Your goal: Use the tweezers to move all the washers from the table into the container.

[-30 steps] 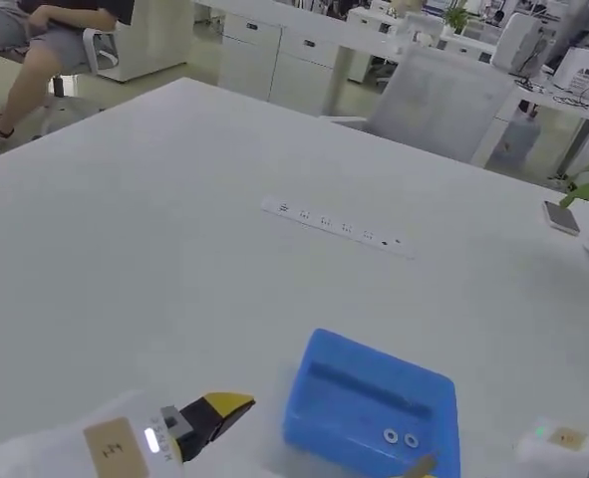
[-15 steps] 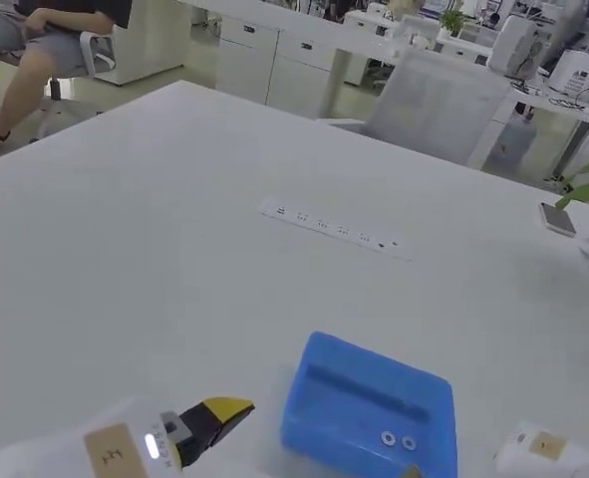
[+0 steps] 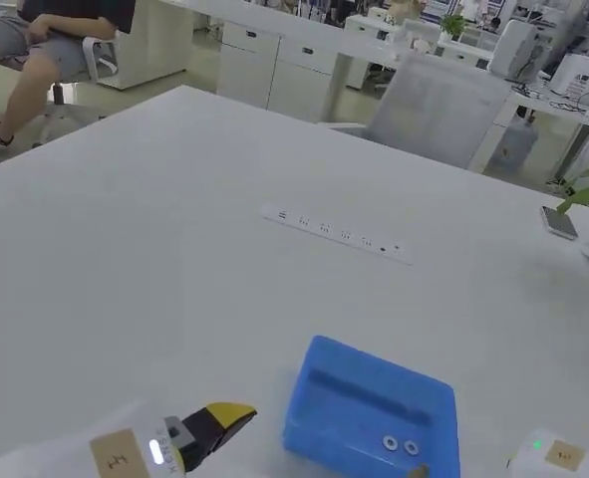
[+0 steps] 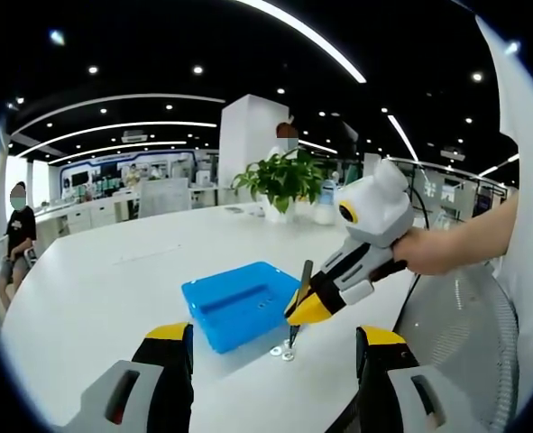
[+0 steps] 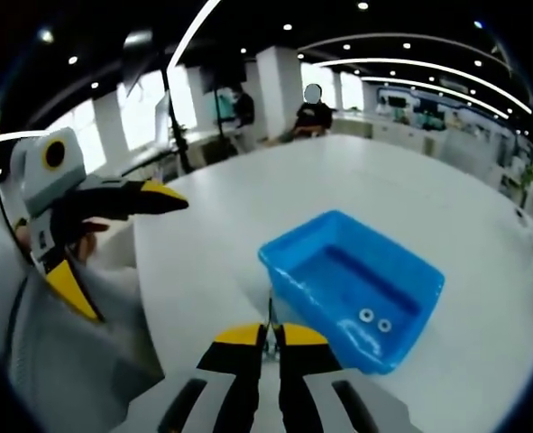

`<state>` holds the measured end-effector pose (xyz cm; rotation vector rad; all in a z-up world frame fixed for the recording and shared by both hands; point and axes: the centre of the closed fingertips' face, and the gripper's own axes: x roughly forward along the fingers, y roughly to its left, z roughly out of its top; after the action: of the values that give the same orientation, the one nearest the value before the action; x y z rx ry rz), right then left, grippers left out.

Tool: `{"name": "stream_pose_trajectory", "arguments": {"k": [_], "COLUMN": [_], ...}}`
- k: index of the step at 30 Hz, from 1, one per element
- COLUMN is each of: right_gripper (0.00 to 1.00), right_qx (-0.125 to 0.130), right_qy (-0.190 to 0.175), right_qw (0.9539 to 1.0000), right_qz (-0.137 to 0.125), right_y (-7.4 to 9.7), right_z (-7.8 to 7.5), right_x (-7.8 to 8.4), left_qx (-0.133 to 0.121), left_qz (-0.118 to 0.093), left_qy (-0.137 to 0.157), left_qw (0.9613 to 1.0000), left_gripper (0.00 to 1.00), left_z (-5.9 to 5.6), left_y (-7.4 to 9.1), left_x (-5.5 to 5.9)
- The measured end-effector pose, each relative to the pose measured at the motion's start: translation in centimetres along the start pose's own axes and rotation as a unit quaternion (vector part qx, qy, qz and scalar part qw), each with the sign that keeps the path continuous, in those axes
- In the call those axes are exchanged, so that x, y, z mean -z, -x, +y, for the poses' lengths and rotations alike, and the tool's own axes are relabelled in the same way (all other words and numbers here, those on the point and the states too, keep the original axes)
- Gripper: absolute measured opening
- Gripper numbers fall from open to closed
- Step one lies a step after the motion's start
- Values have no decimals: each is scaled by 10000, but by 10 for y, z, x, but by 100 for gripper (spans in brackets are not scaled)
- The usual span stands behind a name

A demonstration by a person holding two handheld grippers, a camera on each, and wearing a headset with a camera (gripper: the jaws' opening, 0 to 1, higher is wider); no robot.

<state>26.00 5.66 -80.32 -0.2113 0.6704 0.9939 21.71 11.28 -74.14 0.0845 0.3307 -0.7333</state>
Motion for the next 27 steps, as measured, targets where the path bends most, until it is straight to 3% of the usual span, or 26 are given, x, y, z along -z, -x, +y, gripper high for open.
{"name": "stream_pose_trajectory", "arguments": {"k": [14, 27], "right_gripper": [3, 3], "right_qx": [151, 169], "right_qy": [-101, 156], "right_qw": [9994, 9985], "right_qz": [-301, -496], "right_y": [18, 25], "right_z": [-9, -17], "right_x": [-31, -61], "left_qx": [-29, -59], "left_qz": [-21, -43], "left_qy": [15, 31], "left_qw": [10000, 10000], "left_gripper": [74, 74], "left_z": [0, 1], "left_y": [0, 1], "left_x": [-2, -1]}}
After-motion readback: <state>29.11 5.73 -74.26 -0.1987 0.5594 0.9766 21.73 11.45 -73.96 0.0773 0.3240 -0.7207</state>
